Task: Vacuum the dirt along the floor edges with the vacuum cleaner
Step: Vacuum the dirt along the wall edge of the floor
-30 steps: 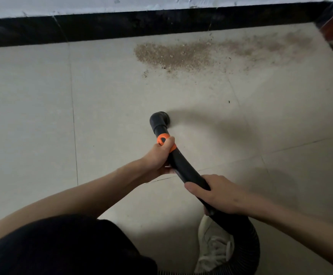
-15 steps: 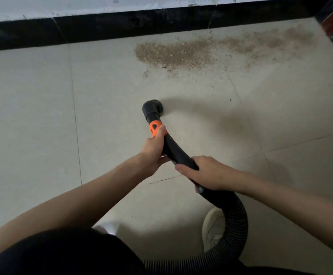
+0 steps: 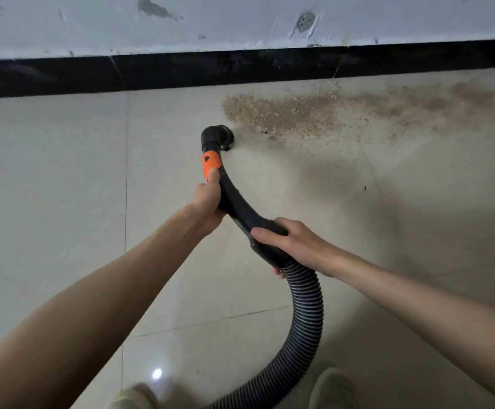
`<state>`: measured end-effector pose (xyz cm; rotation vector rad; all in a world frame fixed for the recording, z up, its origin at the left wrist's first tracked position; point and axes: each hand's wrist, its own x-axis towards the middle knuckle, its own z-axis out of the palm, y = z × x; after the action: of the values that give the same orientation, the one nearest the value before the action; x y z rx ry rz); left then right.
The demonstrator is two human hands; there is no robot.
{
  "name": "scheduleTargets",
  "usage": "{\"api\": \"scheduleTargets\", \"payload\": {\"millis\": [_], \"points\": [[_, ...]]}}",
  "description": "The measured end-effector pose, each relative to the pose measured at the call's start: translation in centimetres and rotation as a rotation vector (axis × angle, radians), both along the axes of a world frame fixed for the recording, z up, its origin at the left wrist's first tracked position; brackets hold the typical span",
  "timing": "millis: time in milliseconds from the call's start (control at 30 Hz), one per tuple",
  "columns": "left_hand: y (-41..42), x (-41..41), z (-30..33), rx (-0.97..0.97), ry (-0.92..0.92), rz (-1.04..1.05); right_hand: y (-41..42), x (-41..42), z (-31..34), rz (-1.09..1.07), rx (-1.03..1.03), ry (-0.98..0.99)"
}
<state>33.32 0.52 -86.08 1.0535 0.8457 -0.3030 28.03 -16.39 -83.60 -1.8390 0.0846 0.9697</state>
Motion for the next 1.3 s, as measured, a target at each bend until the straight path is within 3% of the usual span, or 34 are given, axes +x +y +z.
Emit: {"api": "scheduleTargets", "payload": {"millis": [167, 400, 667, 900, 1067, 1300], "points": [[2.0, 2.1, -1.5, -0.067, -0.007, -0.032, 2.6, 1.4, -1.6, -0.076, -0.117, -0.168], [1.9, 5.8, -1.9, -0.099, 0.003, -0.001, 3.8, 6.4, -1.7, -0.088, -0.165, -0.155], [4.6, 12.1, -2.5, 0.022, 0.013, 0.135, 7.7, 14.7, -3.0, 0.025, -0.071, -0.163], [-0.3, 13.2, -4.9, 0.084, 0.051, 0.078, 2.3, 14.0, -6.1, 0.009, -0.087, -0.182], [-4.1, 13.9, -4.5, 0.173, 0.072, 0.085, -2.1, 14.0, -6.9, -0.110, 0.042, -0.036], [-8.6, 15.1, -2.9, 0.183, 0.114, 0.160, -6.8, 15.3, -7.6, -0.061, -0.025, -0.232]]}}
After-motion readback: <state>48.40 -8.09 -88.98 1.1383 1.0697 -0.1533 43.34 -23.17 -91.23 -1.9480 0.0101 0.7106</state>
